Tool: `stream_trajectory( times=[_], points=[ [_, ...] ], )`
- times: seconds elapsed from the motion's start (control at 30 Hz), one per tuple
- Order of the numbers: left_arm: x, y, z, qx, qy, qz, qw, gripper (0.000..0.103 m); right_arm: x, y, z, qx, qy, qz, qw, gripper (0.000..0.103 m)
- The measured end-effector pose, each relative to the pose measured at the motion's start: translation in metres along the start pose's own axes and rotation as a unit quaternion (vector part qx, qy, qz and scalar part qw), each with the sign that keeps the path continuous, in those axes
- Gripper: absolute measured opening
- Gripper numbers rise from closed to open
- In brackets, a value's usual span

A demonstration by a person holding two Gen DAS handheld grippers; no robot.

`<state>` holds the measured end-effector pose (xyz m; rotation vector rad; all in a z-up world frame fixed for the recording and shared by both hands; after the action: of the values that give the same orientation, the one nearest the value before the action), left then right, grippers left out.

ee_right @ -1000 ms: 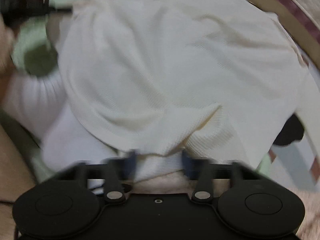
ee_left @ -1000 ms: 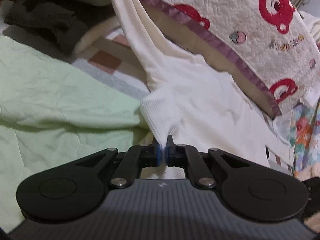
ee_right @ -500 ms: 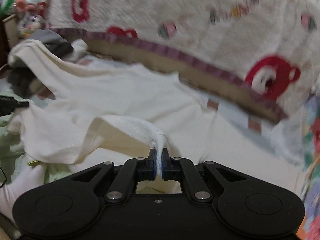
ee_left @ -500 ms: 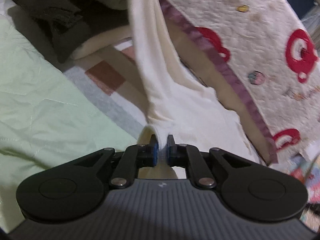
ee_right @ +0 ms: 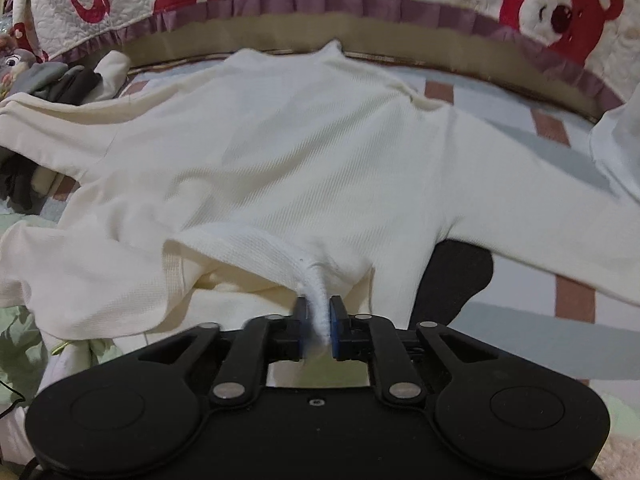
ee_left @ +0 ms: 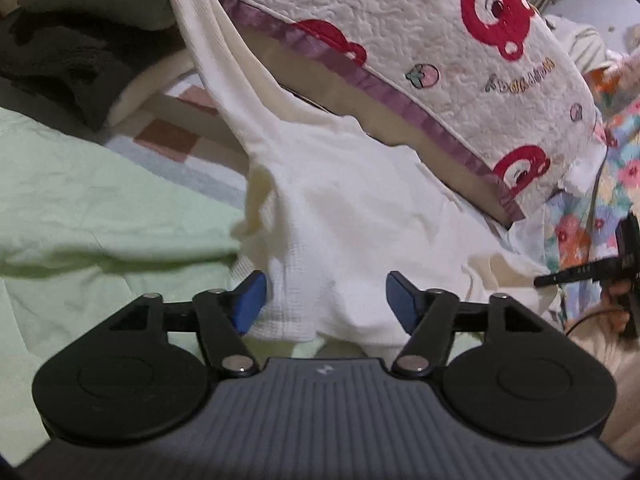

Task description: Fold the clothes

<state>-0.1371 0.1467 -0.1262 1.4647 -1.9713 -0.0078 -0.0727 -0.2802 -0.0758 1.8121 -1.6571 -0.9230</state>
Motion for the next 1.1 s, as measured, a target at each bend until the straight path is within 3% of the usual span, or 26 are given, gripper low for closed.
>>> stream_trajectory(
  times=[0.13, 0.2, 0.23, 0.27, 0.3, 0.33, 0.37, 0.43, 0.5, 0.53, 0.6, 0.7, 0.8, 0.9, 0.97, 1.03, 1.1],
  points=[
    [0.008, -0.021, 0.009, -0.012, -0.059, -0.022, 0.9980, 0.065, -0.008, -0.015, 0.005, -0.029, 0.036, -0.005, 0.999, 0.039],
    [0.015, -0.030, 0.004, -0.010, -0.084, -0.014, 0.9963, 0.034, -0.014, -0.027, 0.008, -0.055, 0.060, -0.015, 0.997, 0.047],
    [0.018, -0.035, -0.001, -0.008, -0.085, -0.008, 0.9963, 0.010, -0.018, -0.032, 0.007, -0.057, 0.076, -0.021, 0.995, 0.047],
    [0.018, -0.039, -0.008, -0.005, -0.077, -0.004, 0.9970, 0.010, -0.023, -0.037, 0.007, -0.058, 0.092, -0.027, 0.994, 0.046],
    [0.018, -0.044, -0.015, 0.000, -0.070, -0.003, 0.9975, 0.010, -0.028, -0.043, 0.006, -0.059, 0.108, -0.033, 0.992, 0.041],
    [0.017, -0.048, -0.023, 0.007, -0.067, -0.007, 0.9977, 0.009, -0.032, -0.048, 0.005, -0.061, 0.124, -0.039, 0.990, 0.012],
    [0.017, -0.053, -0.031, 0.014, -0.064, -0.011, 0.9978, 0.009, -0.033, -0.053, -0.001, -0.051, 0.125, -0.044, 0.990, 0.002],
    [0.012, -0.061, -0.047, 0.031, -0.041, -0.017, 0.9986, 0.010, -0.030, -0.061, -0.019, -0.017, 0.107, -0.053, 0.993, 0.002],
    [0.002, -0.068, -0.060, 0.046, 0.014, -0.023, 0.9986, 0.021, -0.021, -0.070, -0.038, 0.011, 0.070, -0.060, 0.996, 0.002],
    [-0.003, -0.073, -0.064, 0.047, 0.043, -0.020, 0.9978, 0.041, -0.010, -0.077, -0.044, 0.015, 0.032, -0.056, 0.998, 0.002],
    [-0.008, -0.081, -0.069, 0.027, 0.064, -0.011, 0.9975, 0.046, 0.007, -0.088, -0.046, 0.010, -0.006, -0.034, 0.999, 0.002],
    [0.004, -0.076, -0.065, 0.007, -0.016, -0.010, 0.9998, 0.049, 0.016, -0.092, -0.039, 0.004, -0.003, -0.010, 1.000, 0.008],
    [0.010, -0.059, -0.053, -0.006, -0.096, -0.014, 0.9953, 0.054, 0.016, -0.091, -0.037, 0.012, -0.006, -0.010, 1.000, 0.012],
    [0.007, -0.033, -0.045, -0.009, -0.117, -0.020, 0.9929, 0.059, 0.017, -0.093, -0.034, 0.008, -0.024, -0.023, 0.999, 0.014],
    [0.004, -0.015, -0.041, -0.006, -0.126, -0.024, 0.9917, 0.070, 0.015, -0.096, -0.031, -0.001, -0.027, -0.033, 0.999, 0.034],
    [0.004, -0.001, -0.037, -0.001, -0.135, -0.025, 0.9906, 0.082, 0.010, -0.099, -0.026, -0.015, -0.029, -0.045, 0.998, 0.041],
    [0.009, -0.002, -0.027, -0.015, -0.146, -0.013, 0.9890, 0.083, 0.005, -0.103, -0.021, -0.027, -0.018, -0.052, 0.998, 0.042]
  ],
)
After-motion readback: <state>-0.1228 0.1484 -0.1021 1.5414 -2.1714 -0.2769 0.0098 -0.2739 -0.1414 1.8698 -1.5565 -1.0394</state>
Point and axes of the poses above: each gripper's, at about its wrist camera, not at the fingertips, and y roughly against the way its jaws point, x to its right, z to its underside, the point moved 7 cm from there along -y, roughly the way its jaws point, and after that the axes turned 15 degrees about x, right-handed, at the moved point
